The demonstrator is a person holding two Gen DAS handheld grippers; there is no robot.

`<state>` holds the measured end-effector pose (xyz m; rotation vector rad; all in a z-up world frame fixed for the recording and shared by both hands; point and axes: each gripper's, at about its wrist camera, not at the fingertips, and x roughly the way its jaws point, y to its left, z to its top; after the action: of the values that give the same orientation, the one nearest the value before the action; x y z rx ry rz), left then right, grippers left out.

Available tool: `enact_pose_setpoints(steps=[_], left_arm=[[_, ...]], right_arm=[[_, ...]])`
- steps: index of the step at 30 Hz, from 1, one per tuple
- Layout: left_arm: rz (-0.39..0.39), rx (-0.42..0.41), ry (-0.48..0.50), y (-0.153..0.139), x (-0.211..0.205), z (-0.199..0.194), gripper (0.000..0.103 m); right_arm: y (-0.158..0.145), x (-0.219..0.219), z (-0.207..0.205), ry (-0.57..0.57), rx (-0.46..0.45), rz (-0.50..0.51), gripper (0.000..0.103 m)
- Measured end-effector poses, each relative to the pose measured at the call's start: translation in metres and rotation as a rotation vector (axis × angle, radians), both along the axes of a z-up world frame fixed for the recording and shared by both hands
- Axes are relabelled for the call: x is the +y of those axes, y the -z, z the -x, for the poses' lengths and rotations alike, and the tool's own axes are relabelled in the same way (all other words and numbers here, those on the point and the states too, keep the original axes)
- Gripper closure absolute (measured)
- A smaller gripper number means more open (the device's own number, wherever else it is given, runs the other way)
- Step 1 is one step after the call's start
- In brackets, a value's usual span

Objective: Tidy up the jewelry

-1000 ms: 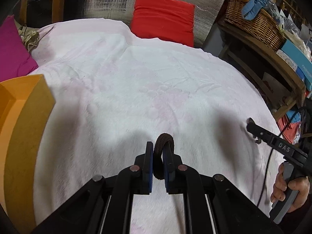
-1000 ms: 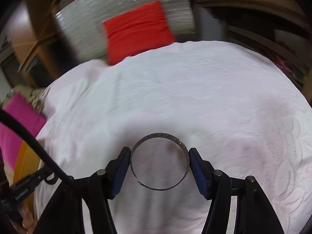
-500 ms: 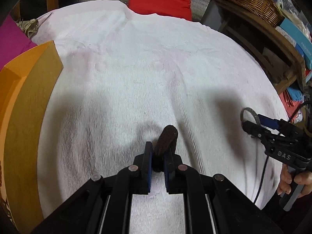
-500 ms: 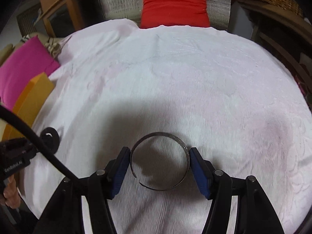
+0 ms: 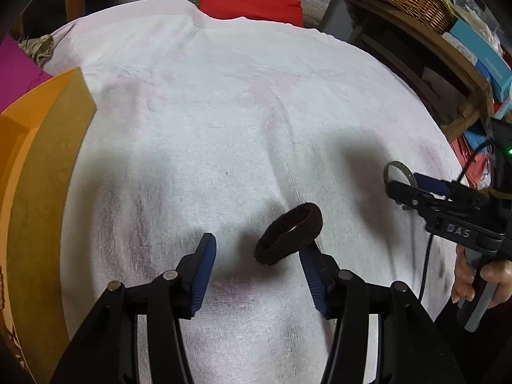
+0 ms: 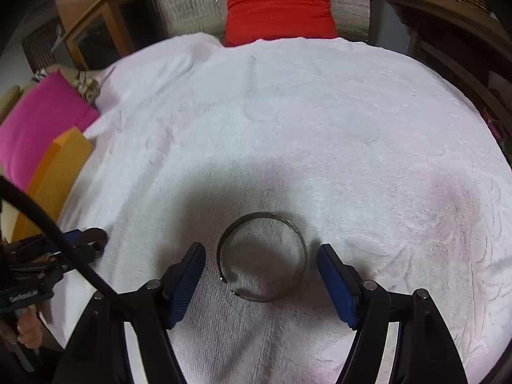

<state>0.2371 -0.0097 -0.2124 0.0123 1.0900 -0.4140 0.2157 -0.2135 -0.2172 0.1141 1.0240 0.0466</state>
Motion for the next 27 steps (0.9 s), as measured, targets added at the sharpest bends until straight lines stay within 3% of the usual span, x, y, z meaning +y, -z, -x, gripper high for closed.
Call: enact_pose_setpoints(steps=[4,6,8,14,16,27], left_arm=[[-0.015,-0.008,0.004,0.002,-0.003,-0.003,0.048],[-0.015,-0.011,0.01,0.002,-0.005,-0.003,0.048],[-0.018,-0.02,0.017,0.003,-0.007,-0.002,0.051],[-0.014,-0.036,0.046,0.003,-0.013,0.001,0.085],[-0.003,-0.05,0.044,0.0,-0.011,0.001,0.09],[0.052,-0.086,-0.038,-0.013,0.011,-0.005,0.092]], right_arm=[[0.004,0.007,-0.004,-0.013,-0.012,0.054,0.029],[0.004,0.006,-0.004,-0.008,-0.014,0.065,0.039],[0.003,0.003,-0.004,-0.002,-0.016,0.051,0.039],[0.0,0.001,-0.006,0.01,-0.03,0.035,0.039],[-0.001,-0.001,-0.005,0.019,-0.038,0.029,0.039],[-0.005,0.003,-0.007,0.034,-0.069,0.01,0.039]])
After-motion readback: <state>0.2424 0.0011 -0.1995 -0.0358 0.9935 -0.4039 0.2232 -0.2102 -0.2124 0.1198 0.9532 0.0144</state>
